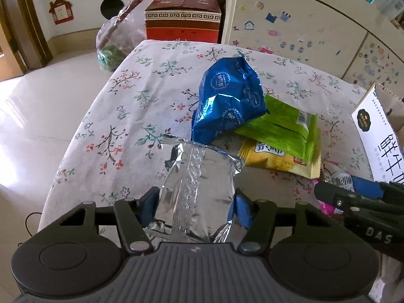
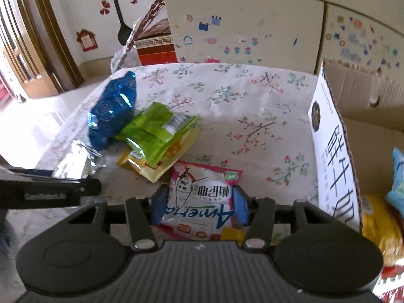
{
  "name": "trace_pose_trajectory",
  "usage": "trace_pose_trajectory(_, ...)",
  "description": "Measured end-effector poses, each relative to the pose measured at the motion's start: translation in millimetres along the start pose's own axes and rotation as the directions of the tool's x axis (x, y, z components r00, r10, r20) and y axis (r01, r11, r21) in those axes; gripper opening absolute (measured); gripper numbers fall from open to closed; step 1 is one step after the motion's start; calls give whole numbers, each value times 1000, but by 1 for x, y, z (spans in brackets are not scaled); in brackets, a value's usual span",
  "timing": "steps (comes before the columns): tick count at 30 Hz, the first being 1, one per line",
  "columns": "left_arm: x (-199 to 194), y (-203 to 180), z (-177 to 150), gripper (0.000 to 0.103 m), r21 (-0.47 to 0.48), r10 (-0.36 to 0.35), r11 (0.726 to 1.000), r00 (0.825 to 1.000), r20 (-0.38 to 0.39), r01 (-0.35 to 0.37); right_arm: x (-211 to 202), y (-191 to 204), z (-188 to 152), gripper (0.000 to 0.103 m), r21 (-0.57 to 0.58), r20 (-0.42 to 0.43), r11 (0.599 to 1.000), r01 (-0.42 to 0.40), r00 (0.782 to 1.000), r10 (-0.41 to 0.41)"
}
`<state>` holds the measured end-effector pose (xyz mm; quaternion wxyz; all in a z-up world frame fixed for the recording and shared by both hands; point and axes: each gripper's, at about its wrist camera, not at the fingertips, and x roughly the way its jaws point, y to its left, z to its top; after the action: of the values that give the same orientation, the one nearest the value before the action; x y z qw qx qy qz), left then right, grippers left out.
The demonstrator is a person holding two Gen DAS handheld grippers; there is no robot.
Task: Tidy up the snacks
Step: 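Carry both packets over the cardboard box and open both tools to drop them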
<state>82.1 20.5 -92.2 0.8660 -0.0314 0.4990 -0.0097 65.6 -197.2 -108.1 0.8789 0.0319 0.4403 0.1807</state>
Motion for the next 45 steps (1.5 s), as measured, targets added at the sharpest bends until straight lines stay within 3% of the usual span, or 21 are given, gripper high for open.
trace_pose_trajectory(13,-55,-4,-6,67,-43,-8,999,998,55,10,-74,6,-2,54,3,77,996,-90,993,89)
trace_pose_trajectory(19,-78,-5,-16,67,-68,-54,996,995,87,60,-117,7,-8,54,-32,126,991,-127,984,130)
trace_pose_trajectory(34,-106,-36,-7,67,-81,-124,987,982,143,136,-150,2,-1,54,26,217,990,-137,968,128)
trace_pose_trajectory(45,-119,-65,-3,67,-45,-133,989,973,189,143,-184,-26,6,54,88,311,989,-122,946,89)
